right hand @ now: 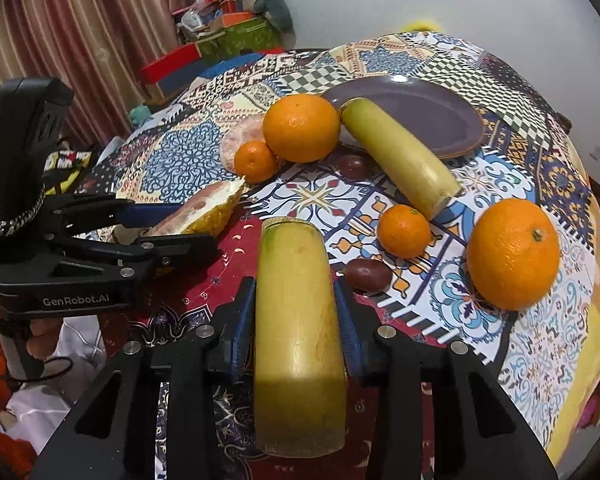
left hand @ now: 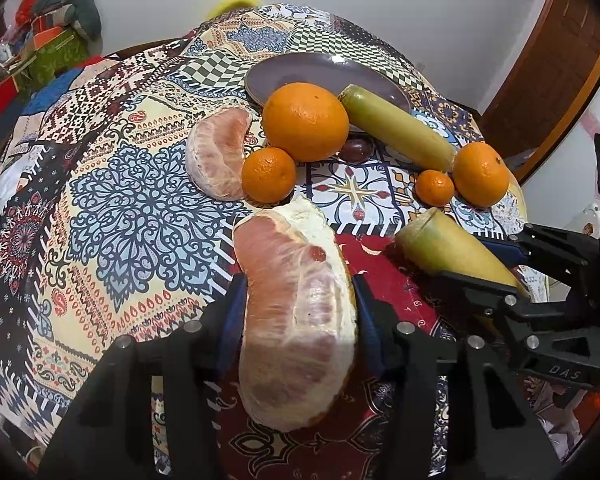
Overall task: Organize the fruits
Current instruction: 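Grasp the pomelo segment with the left tool while the right tool grasps the yellow tube, then lift both held items and carry them toward the purple plate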
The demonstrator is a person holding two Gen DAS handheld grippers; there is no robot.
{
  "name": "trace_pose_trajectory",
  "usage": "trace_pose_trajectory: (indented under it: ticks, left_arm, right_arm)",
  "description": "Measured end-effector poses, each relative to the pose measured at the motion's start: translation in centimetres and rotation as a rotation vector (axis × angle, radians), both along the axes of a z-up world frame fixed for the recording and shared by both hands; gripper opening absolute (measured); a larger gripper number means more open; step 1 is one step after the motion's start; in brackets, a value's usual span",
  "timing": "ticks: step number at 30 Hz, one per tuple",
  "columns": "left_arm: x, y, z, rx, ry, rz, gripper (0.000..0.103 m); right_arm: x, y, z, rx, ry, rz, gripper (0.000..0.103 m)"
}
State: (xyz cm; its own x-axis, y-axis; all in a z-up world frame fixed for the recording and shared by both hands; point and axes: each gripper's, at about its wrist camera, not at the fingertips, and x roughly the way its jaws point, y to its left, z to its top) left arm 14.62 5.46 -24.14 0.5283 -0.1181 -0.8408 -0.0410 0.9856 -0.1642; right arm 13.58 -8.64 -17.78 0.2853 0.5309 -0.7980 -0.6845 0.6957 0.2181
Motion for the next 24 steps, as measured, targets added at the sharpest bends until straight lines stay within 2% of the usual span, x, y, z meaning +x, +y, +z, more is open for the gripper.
trace_pose_trajectory:
  ticks: [11,24]
  left_arm:
    - [-1.3,-0.9,4.2,0.031,-0.111,0.005,0.05]
    - [-0.1,-0.5,8.7,0.041,-0.231,0.03,0.05]
  right_arm:
    - [-0.1,-1.8,3.3,0.067,-0.066,-0.068,0.034]
    - [1.1,-3.4,7.5,0.131,-0.177,-0.149,0.034]
